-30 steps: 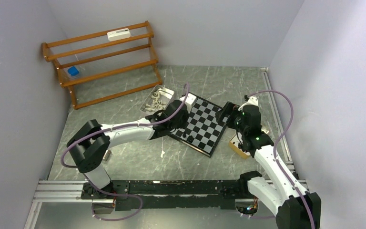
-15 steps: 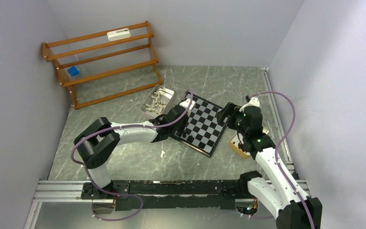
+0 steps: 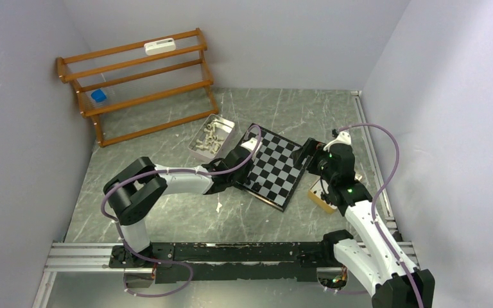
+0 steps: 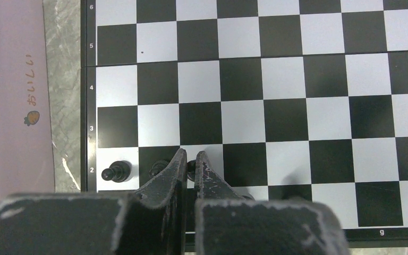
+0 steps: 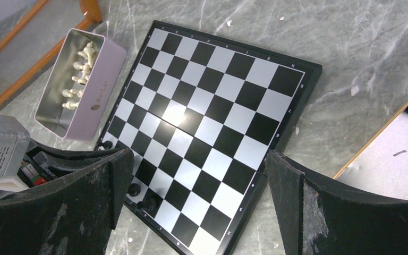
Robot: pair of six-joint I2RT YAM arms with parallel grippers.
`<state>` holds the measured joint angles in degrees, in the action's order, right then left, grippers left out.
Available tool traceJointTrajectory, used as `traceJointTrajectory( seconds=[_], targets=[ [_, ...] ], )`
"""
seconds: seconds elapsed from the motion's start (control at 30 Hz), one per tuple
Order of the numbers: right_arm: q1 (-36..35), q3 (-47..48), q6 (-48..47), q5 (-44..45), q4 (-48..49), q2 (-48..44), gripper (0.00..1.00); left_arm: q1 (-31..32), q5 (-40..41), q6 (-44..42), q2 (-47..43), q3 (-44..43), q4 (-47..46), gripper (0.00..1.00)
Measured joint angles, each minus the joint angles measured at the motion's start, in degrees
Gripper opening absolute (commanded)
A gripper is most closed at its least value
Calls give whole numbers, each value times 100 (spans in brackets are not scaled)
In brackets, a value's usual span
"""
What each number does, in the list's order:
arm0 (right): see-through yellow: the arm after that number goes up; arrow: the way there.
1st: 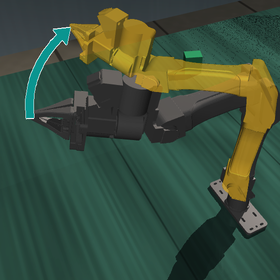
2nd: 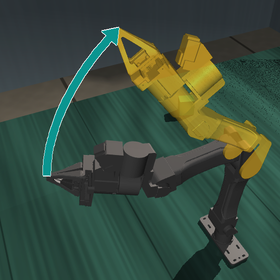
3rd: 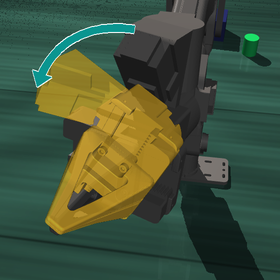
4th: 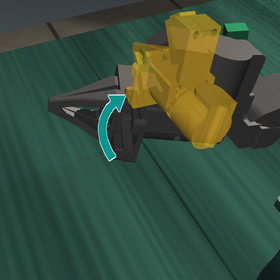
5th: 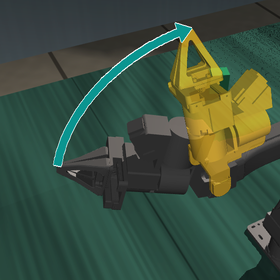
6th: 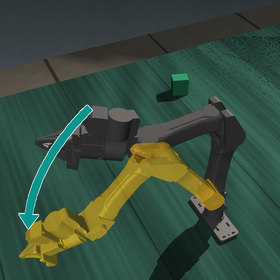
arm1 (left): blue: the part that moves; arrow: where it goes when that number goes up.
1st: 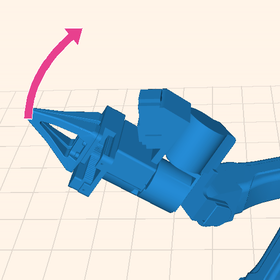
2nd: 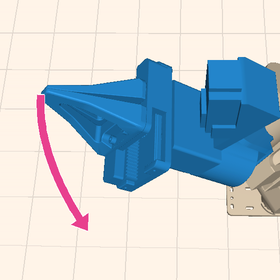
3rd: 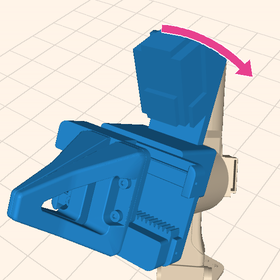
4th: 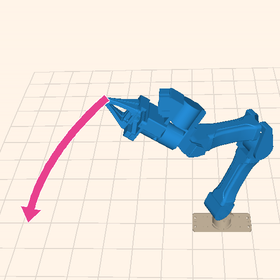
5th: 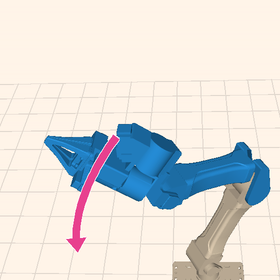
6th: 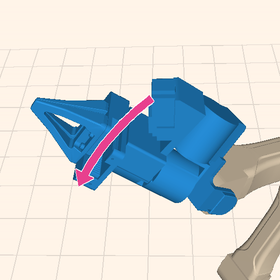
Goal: Set up the chess pieces on the board
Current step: Place the chess piece on the chessboard.
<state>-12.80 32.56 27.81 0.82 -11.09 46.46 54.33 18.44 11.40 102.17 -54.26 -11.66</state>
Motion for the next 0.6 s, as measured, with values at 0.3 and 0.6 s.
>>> traceJointTrajectory(
  seconds=[0.3, 0.6],
  targets=[
    [0, 0, -2, 4, -2, -2, 100, 15, -4, 0, 7, 0, -96, 7],
    [0, 0, -9, 28, -42, -13, 100, 35, 0, -4, 68, 74, -210, 14]
  ],
)
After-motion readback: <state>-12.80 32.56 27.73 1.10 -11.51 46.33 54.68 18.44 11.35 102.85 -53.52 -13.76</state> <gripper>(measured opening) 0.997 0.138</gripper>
